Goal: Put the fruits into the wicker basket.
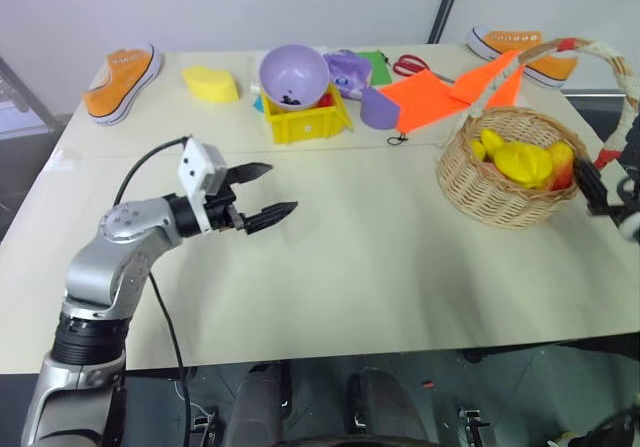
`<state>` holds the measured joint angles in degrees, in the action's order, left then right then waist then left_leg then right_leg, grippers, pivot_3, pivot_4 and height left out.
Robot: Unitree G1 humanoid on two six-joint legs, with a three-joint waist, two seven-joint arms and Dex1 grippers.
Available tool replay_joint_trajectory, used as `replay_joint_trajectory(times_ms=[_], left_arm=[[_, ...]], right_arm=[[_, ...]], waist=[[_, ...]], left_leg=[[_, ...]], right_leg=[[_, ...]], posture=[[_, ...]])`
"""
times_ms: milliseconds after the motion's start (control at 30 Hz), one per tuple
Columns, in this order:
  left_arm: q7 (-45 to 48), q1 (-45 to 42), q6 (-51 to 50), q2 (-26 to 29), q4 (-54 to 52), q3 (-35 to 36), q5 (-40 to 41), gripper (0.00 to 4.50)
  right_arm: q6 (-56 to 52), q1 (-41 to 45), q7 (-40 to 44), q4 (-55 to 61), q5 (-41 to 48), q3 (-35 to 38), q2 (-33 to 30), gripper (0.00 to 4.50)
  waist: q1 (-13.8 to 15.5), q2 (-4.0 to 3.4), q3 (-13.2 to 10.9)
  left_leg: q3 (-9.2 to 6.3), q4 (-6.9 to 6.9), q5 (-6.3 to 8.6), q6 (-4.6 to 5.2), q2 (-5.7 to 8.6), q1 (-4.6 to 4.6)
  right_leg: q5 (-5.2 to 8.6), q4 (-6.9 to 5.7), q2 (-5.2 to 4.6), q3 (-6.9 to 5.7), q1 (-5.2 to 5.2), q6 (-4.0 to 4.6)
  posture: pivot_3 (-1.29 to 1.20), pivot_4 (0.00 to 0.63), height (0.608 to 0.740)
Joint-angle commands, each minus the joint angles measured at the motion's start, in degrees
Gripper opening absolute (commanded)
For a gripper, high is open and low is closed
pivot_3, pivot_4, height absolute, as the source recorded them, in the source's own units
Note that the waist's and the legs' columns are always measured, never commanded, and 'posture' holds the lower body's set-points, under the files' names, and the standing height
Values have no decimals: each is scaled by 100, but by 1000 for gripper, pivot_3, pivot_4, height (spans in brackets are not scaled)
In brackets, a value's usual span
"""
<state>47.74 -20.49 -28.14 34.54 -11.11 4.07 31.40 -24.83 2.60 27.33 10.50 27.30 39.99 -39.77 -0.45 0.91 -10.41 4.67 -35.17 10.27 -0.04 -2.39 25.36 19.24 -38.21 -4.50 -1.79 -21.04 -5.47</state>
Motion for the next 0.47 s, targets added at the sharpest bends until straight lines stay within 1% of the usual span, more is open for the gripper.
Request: replay_joint_trajectory(times_ms=[33,100,133,233,333,467], left_arm=[[-202,171,253,-14,191,392,-115,4500],[-398,449,552,9,425,537,-402,4500],[-450,586,621,26,521,614,-467,4500],[-520,883,779,46,657,746,-593,4500],[-636,1288,954,-4,814,881,-747,4500],[-814,1569,972,-134,793,1124,-635,4500]], right_arm=[[46,-592,512,729,552,446,106,4453],[-147,-1228,1007,1168,982,405,178,4453],[-190,-1506,1215,1400,1084,263,195,4453],[-192,-1833,1364,1765,1092,-160,226,4453],[38,-1635,1277,1731,712,-919,359,4453],[217,-1183,1243,1494,497,-1534,483,4453]], waist=[[-23,0,0],[-37,0,2],[-45,-2,3],[-70,-6,6],[-64,-1,11],[-32,-1,12]], left_leg=[[-2,-1,0,0,-1,-2],[0,-2,1,0,-1,-6],[0,-1,2,0,-2,-12],[-1,3,3,0,-9,-15],[1,-1,4,-1,-10,-14],[-1,-1,4,-2,-9,-3]], right_leg=[[0,0,0,0,3,0],[-1,0,-3,0,5,1],[-1,2,-4,4,13,1],[-1,2,-4,6,13,4],[-3,3,-7,7,10,8],[-2,4,-14,8,-4,11]], posture=[[0,150,729],[0,150,729],[0,150,729],[0,150,729],[0,150,729],[0,150,729]])
